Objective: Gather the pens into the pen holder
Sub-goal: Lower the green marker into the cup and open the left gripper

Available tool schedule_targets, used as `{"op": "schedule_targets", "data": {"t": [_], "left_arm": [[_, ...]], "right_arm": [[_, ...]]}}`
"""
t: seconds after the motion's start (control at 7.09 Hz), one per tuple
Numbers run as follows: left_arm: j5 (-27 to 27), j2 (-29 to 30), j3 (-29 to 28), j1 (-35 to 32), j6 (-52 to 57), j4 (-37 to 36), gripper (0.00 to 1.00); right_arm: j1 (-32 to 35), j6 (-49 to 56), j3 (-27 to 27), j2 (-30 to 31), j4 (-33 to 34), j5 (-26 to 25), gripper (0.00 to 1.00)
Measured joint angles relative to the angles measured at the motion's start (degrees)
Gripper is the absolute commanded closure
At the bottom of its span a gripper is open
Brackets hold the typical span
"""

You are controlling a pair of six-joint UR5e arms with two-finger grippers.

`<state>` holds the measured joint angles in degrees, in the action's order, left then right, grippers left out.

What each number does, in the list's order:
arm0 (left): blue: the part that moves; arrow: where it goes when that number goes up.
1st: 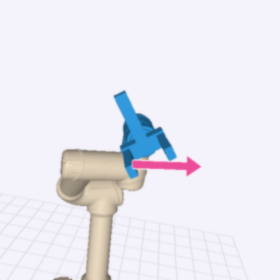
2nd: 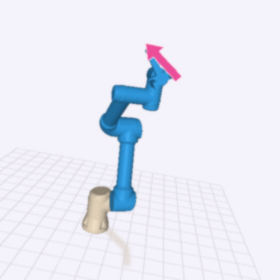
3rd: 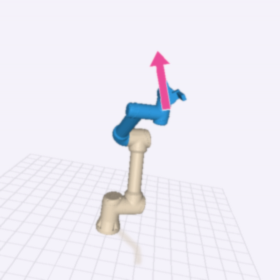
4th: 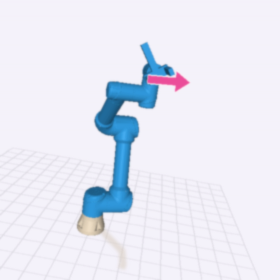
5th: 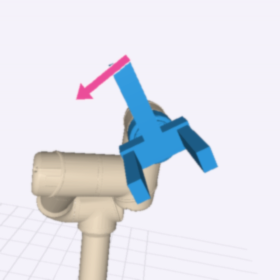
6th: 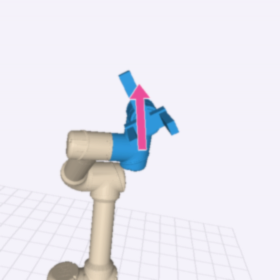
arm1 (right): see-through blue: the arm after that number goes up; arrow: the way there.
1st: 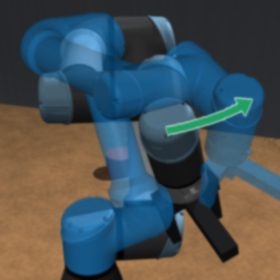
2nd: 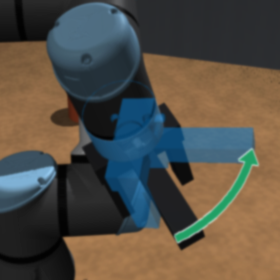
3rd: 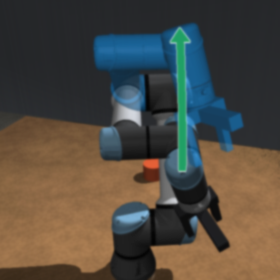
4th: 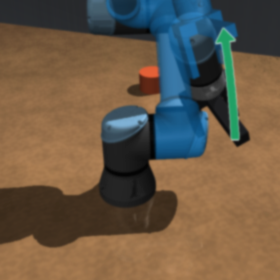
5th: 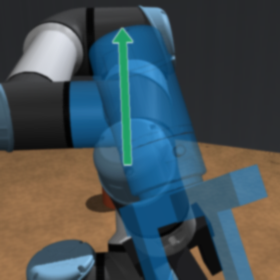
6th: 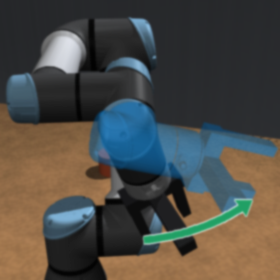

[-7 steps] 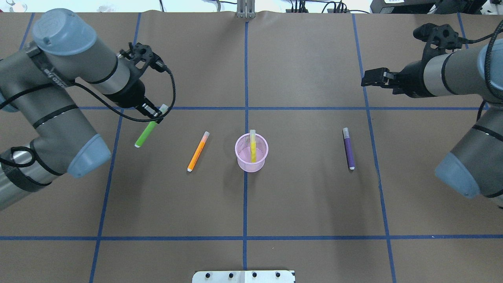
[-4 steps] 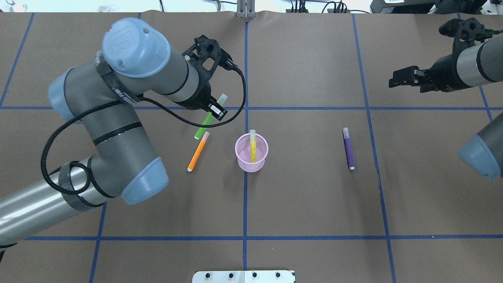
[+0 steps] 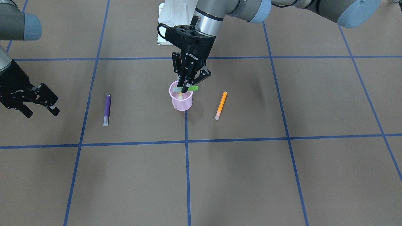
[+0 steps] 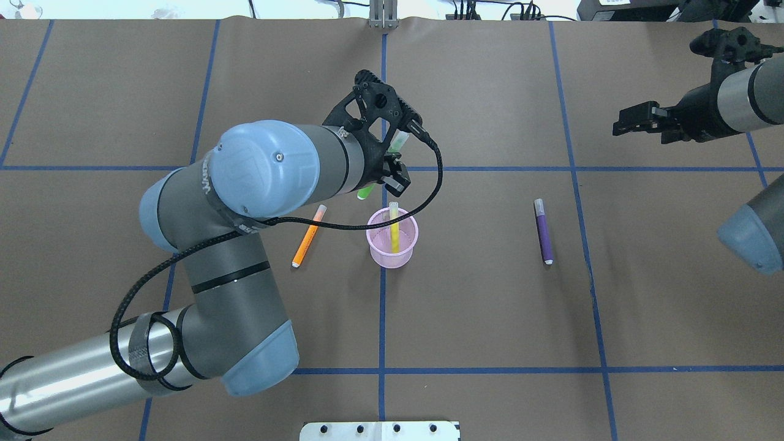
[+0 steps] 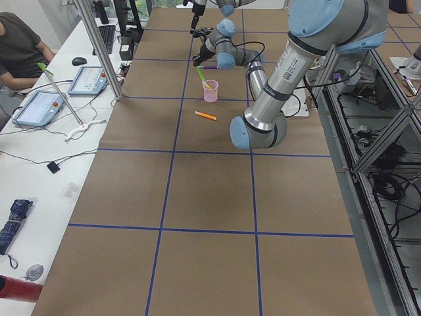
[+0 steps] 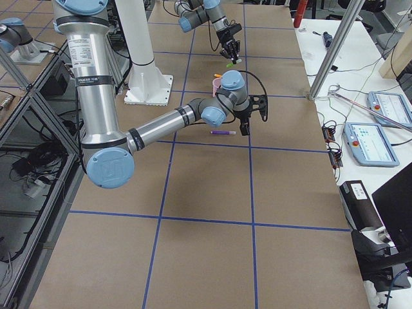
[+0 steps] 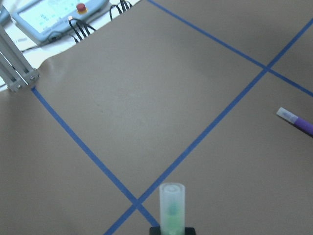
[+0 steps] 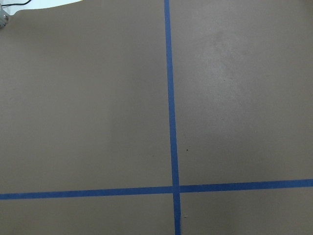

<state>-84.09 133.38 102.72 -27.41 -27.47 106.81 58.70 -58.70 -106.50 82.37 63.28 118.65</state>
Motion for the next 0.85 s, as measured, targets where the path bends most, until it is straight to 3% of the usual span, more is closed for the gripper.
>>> {"op": "schedule_targets", "data": {"t": [0.42,0.85], "left_arm": [[7.67,-0.71,-1.9,6.52,-0.46,4.72,1.0],[9.77,-1.77,-7.84,7.74,0.06,16.42,1.0]], "right_arm": [[0.01,-0.44,0.57,-0.08,0.0,0.0,0.01],[0.01,-0.55,0.82,-0.1,0.0,0.0,0.01]]}}
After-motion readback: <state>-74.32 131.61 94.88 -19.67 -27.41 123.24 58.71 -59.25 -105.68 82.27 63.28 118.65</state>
